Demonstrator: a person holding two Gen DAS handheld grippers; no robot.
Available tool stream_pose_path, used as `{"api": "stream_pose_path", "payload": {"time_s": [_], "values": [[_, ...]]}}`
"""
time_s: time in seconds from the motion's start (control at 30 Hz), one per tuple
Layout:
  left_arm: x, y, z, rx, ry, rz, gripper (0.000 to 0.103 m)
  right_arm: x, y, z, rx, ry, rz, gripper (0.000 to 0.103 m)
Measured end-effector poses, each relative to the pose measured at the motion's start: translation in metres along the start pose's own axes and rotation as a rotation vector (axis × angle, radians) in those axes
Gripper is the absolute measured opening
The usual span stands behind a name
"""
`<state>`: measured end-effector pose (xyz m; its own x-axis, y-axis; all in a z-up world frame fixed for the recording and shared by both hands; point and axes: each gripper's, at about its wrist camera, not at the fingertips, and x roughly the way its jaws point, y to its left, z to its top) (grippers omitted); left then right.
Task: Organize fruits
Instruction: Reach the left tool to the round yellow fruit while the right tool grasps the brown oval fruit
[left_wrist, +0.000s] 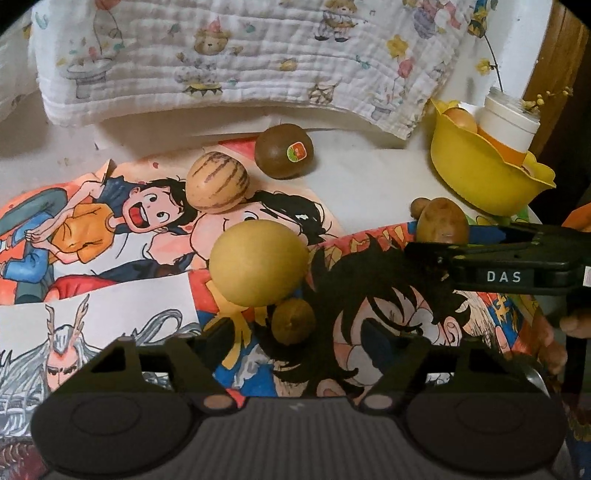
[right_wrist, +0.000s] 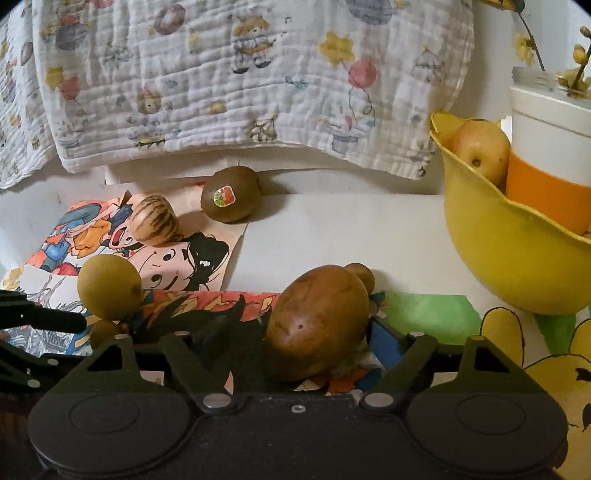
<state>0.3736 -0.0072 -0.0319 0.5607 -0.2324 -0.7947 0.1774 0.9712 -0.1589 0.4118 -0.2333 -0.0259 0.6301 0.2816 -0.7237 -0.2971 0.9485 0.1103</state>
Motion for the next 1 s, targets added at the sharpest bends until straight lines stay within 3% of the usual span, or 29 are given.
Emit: {"api": "stream_pose_path", "payload": {"time_s": [0.27, 0.53, 0.73, 1.0], "values": [[0.003, 0.004, 0.001, -0.03, -0.008, 0.012, 0.061, 0.01, 0.003, 0.0, 0.008, 0.0, 0.019, 0.08], [0.002, 0.005, -0.001, -0.035, -0.025, 0.025, 0.044, 0.017, 0.007, 0.003, -0.004, -0.018, 0.008, 0.058], [0.001, 0.006, -0.002, -0.058, -0.024, 0.016, 0.029, 0.021, 0.014, 0.004, -0.032, -0.023, -0.002, 0.055], [-0.002, 0.003, -0.004, -0.065, -0.006, -0.005, 0.028, 0.011, 0.016, -0.002, -0.035, -0.027, 0.047, 0.054]]}}
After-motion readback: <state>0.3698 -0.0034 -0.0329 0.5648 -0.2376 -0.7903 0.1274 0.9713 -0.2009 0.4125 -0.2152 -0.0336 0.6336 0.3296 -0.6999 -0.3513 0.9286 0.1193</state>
